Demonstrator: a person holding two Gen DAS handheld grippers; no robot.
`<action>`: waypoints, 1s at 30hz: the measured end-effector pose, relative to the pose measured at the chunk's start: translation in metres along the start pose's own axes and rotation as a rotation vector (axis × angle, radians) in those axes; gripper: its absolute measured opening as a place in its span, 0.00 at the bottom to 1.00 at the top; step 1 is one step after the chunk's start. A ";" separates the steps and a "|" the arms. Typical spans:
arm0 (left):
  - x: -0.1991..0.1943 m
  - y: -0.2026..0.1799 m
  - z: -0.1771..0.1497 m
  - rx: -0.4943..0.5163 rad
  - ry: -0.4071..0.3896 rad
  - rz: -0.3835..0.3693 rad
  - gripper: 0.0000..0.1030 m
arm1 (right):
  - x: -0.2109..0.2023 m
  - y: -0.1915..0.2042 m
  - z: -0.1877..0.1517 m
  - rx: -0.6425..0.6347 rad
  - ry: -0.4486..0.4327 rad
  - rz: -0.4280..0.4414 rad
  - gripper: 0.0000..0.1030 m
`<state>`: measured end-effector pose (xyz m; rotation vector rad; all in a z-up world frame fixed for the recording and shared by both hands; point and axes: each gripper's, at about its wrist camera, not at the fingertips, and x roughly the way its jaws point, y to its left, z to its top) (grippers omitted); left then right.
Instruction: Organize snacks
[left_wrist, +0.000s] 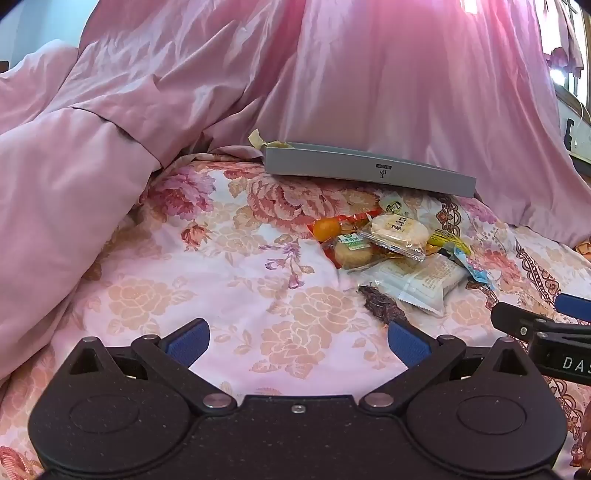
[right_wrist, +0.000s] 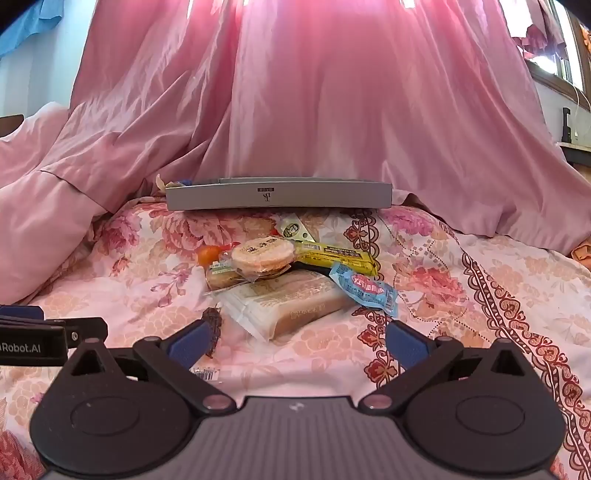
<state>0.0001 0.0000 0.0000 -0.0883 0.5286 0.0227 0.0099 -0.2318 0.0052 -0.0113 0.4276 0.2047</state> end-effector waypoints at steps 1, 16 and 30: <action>0.000 0.000 0.000 -0.001 -0.001 -0.001 0.99 | 0.001 0.000 0.000 0.001 0.002 0.000 1.00; 0.000 0.000 0.000 -0.001 0.001 0.000 0.99 | 0.001 -0.002 -0.008 0.009 0.014 -0.003 1.00; 0.000 0.000 0.000 -0.001 0.003 0.001 0.99 | 0.001 -0.003 -0.006 0.016 0.032 -0.009 1.00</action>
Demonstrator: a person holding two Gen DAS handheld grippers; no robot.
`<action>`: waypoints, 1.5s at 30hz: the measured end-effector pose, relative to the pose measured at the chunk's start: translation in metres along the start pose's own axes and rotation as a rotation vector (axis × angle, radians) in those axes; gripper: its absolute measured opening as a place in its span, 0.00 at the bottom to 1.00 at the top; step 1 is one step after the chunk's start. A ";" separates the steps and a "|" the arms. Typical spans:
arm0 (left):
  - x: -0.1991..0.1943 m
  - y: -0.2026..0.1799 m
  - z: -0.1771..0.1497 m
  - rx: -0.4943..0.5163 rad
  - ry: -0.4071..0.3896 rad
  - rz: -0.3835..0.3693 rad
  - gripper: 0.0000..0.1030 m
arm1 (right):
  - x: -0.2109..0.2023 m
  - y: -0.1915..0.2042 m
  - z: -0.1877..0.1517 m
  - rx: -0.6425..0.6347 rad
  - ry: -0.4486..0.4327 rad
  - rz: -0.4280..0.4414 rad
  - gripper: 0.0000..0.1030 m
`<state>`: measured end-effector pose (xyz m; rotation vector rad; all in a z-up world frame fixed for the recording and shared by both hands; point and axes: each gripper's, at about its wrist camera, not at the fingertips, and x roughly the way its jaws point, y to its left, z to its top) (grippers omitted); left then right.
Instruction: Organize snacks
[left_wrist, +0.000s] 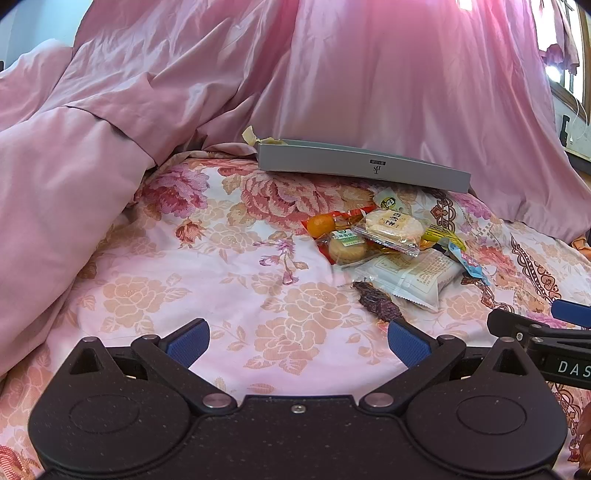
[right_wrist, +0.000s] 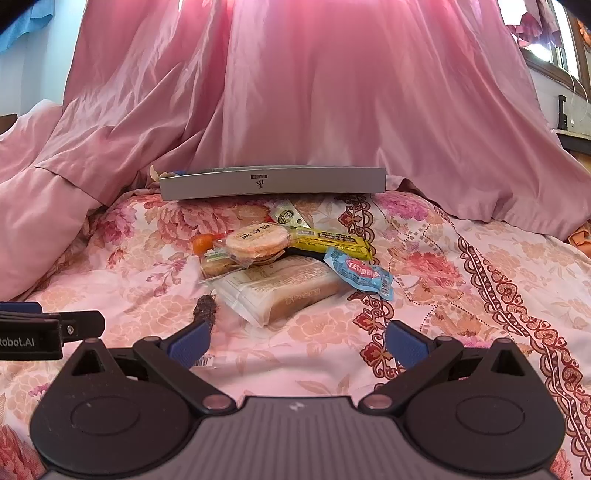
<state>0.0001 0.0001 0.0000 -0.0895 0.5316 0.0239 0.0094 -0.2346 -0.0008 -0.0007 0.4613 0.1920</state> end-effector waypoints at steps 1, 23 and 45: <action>0.000 0.000 0.000 -0.001 0.000 0.000 0.99 | 0.000 -0.001 0.000 0.001 0.000 0.001 1.00; 0.000 0.000 0.000 -0.001 0.003 0.000 0.99 | -0.001 -0.001 0.000 0.003 0.003 0.001 1.00; 0.000 0.000 0.000 -0.001 0.007 0.001 0.99 | -0.001 -0.002 0.000 0.010 0.012 0.003 1.00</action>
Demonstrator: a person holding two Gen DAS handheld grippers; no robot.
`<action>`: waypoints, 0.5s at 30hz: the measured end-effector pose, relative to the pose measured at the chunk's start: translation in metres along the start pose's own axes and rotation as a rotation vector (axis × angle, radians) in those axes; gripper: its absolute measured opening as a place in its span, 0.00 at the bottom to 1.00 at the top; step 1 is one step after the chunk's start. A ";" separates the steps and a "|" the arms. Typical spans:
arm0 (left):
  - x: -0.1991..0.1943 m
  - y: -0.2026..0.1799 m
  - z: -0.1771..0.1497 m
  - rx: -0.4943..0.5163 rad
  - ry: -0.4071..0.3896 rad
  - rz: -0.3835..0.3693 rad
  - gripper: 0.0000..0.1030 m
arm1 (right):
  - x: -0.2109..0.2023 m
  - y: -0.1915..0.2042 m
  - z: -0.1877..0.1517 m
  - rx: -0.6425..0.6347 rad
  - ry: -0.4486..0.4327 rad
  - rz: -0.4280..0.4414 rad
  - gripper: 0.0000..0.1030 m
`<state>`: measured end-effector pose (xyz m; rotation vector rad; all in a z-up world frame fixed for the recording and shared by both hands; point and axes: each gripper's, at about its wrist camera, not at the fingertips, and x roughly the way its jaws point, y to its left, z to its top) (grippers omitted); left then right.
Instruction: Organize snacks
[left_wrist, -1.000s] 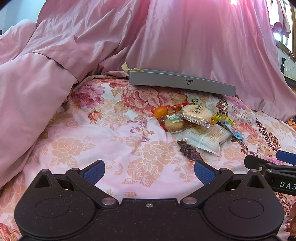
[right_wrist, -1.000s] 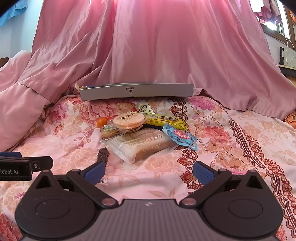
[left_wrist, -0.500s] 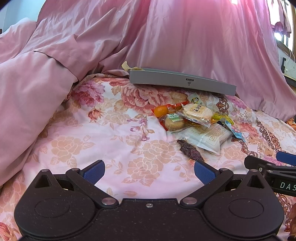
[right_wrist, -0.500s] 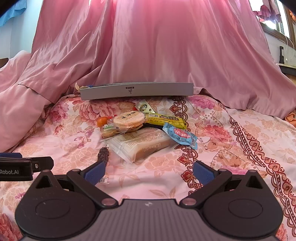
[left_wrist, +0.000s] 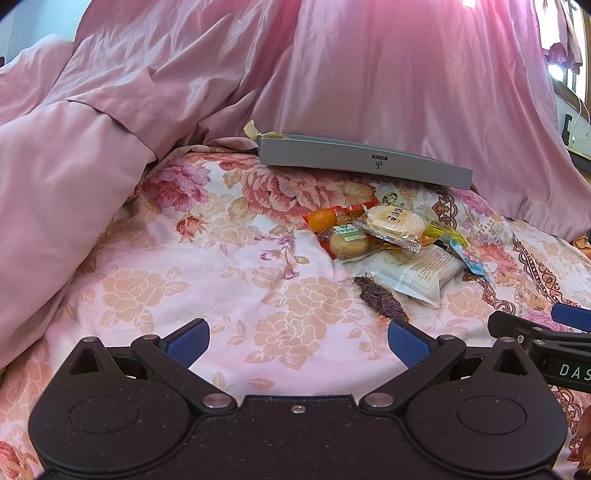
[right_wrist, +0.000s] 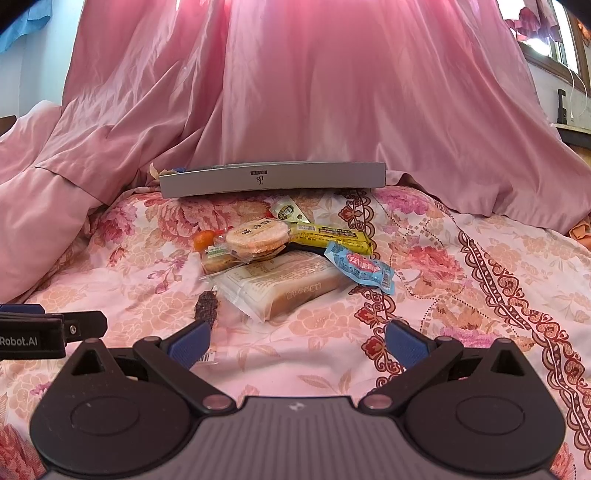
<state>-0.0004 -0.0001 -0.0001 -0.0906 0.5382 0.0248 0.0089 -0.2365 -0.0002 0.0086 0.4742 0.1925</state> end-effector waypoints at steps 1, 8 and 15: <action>0.000 0.000 0.000 0.000 0.000 0.000 0.99 | 0.000 0.000 0.000 0.000 0.001 0.000 1.00; 0.002 -0.001 -0.008 -0.004 0.018 0.018 0.99 | 0.000 0.002 -0.004 -0.010 0.012 0.004 1.00; 0.014 0.005 0.004 -0.028 0.057 0.025 0.99 | 0.006 0.003 0.003 -0.059 0.043 0.040 1.00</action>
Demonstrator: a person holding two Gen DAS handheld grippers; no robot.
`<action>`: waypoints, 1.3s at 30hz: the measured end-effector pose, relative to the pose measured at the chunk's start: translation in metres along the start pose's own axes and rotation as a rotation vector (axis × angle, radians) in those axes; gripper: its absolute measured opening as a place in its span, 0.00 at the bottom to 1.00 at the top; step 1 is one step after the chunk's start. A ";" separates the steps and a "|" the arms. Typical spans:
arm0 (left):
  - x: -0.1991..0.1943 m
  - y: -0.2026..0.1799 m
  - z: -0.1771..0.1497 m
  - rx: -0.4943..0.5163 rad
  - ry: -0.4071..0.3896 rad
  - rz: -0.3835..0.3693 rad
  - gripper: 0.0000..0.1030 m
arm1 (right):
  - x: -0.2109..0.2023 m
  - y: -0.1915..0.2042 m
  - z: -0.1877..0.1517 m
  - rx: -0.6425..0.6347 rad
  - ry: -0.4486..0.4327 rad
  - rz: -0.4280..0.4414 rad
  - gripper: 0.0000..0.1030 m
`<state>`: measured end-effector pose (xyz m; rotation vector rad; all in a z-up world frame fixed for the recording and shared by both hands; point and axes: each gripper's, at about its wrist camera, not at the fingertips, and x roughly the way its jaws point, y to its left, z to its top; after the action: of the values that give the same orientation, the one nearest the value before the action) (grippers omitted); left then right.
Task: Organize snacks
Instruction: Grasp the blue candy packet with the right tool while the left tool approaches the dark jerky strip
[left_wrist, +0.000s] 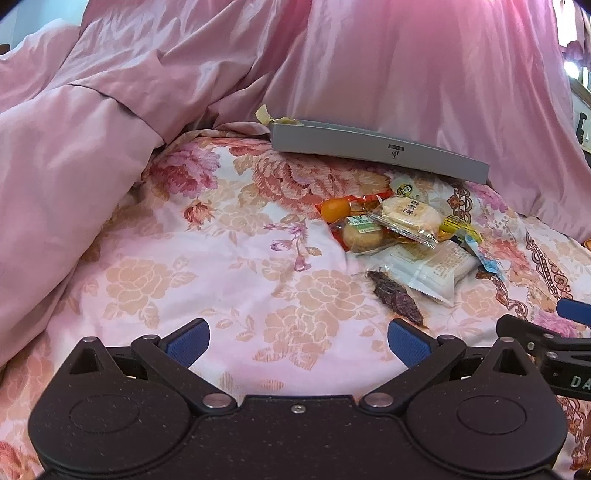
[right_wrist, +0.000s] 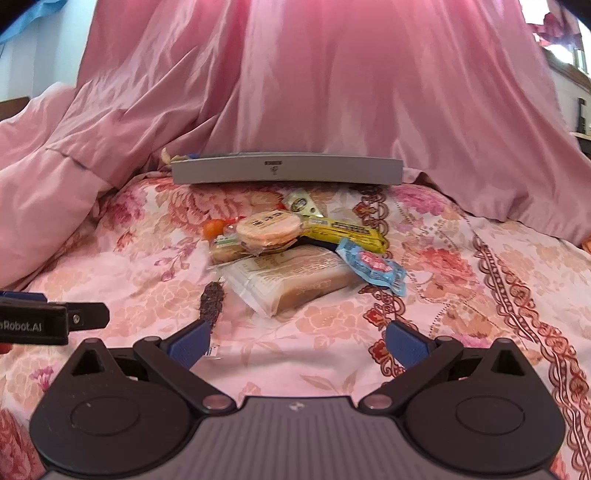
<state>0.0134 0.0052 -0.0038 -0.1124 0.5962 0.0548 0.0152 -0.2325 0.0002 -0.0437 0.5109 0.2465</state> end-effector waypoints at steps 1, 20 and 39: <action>0.002 0.000 0.003 0.005 0.001 -0.002 0.99 | 0.001 -0.001 0.003 -0.006 -0.002 0.008 1.00; 0.077 -0.035 0.038 0.030 0.128 -0.187 0.99 | 0.034 -0.030 0.010 -0.138 0.063 0.039 1.00; 0.124 -0.066 0.046 0.056 0.276 -0.122 0.90 | 0.130 -0.094 0.038 -0.336 0.182 0.119 1.00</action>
<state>0.1467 -0.0527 -0.0299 -0.1022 0.8641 -0.0974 0.1660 -0.2909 -0.0317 -0.3658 0.6497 0.4457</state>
